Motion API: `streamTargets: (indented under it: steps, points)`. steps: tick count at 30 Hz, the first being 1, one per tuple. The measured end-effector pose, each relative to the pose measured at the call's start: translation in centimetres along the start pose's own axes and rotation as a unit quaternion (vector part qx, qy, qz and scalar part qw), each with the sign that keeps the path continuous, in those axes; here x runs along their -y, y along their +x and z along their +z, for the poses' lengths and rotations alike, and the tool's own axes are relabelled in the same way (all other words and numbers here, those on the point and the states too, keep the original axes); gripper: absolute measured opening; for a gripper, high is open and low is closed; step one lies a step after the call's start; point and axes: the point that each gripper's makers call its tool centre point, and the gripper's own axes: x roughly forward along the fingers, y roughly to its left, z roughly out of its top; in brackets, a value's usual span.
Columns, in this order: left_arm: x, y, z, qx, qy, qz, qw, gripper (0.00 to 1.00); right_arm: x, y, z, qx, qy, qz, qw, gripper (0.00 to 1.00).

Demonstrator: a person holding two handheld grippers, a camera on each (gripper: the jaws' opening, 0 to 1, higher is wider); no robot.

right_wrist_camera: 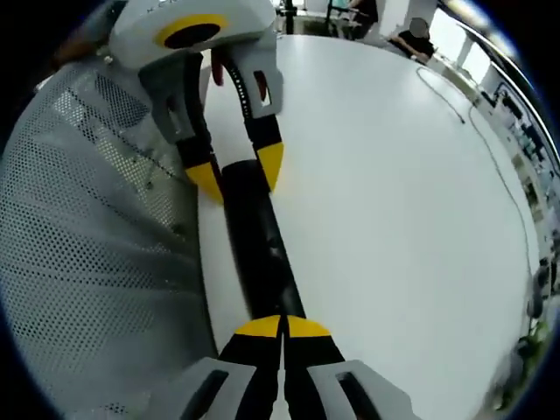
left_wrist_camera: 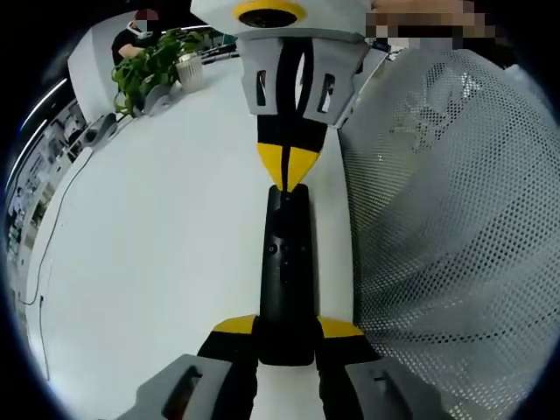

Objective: Press the specified remote control buttons in sequence, fully releasing each button before pressing the next.

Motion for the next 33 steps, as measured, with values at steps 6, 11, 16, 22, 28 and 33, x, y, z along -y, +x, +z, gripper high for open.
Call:
streamTargets:
  steps: [6, 11, 16, 22, 28, 33]
  points:
    - [0.0, 0.0, 0.0, 0.001, 0.001, -0.001, 1.0, 0.25, -0.1, -0.2, 0.0, 0.032, 0.003, 0.004, 0.9995, 0.0]
    - [0.0, 0.0, 0.0, 0.003, 0.004, -0.003, 1.0, 0.25, -0.6, -0.3, 0.2, 0.04, -0.015, 0.004, 0.9991, 0.0]
    - [0.0, 0.0, 0.0, 0.003, 0.007, -0.004, 1.0, 0.25, -0.1, -0.6, 1.0, 0.056, -0.018, -0.008, 0.9983, 0.0]
    - [0.0, 0.0, 0.0, 0.002, 0.008, -0.004, 1.0, 0.25, -0.8, 0.2, 1.1, 0.047, -0.029, 0.006, 0.9985, 0.0]
    - [0.0, 0.0, -0.1, 0.002, 0.01, -0.005, 0.9999, 0.25, -0.7, 0.2, 1.1, 0.033, -0.054, 0.001, 0.998, 0.0]
    - [0.0, 0.0, -0.1, 0.003, 0.009, -0.005, 0.9999, 0.25, -0.6, 0.4, 1.2, 0.018, -0.057, 0.007, 0.9982, 0.0]
